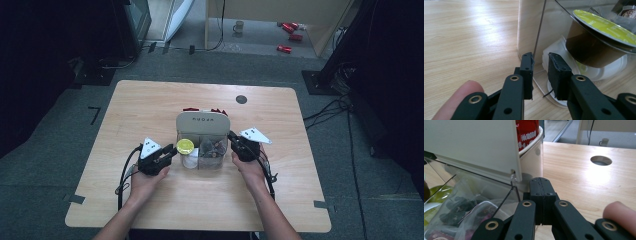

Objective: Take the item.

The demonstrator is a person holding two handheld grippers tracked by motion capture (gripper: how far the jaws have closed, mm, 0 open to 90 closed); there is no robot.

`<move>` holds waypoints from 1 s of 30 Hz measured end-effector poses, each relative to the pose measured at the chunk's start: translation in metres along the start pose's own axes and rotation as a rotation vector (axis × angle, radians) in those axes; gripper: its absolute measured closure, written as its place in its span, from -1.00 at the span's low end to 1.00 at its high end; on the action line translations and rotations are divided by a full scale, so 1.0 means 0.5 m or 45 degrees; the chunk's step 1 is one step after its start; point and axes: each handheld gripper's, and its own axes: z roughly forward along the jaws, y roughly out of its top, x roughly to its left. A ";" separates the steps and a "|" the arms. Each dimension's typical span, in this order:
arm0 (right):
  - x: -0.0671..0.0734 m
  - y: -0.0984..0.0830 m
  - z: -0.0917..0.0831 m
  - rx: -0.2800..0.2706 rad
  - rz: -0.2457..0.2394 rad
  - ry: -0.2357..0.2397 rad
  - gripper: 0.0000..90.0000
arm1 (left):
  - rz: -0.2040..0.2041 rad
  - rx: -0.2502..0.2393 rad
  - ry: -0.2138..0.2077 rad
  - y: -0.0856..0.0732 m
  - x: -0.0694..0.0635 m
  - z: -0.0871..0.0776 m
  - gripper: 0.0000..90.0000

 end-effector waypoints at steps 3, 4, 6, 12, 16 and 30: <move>0.017 -0.007 -0.002 0.005 0.005 0.018 1.00 | -0.001 0.013 -0.007 -0.009 0.008 -0.004 0.79; 0.017 -0.007 -0.002 0.005 0.005 0.018 1.00 | 0.002 0.013 -0.005 -0.013 0.011 -0.006 0.79; 0.028 -0.010 -0.003 0.008 0.005 0.031 1.00 | 0.000 0.015 0.001 -0.018 0.017 -0.010 0.84; 0.060 -0.018 -0.008 0.018 0.000 0.051 1.00 | 0.005 0.014 0.014 -0.021 0.036 -0.024 0.91; 0.077 -0.020 -0.013 0.026 -0.019 0.053 0.99 | -0.044 -0.001 0.016 -0.014 0.060 -0.023 0.79; 0.080 -0.029 -0.038 0.000 -0.012 0.146 1.00 | -0.018 0.014 0.070 0.030 0.078 0.038 1.00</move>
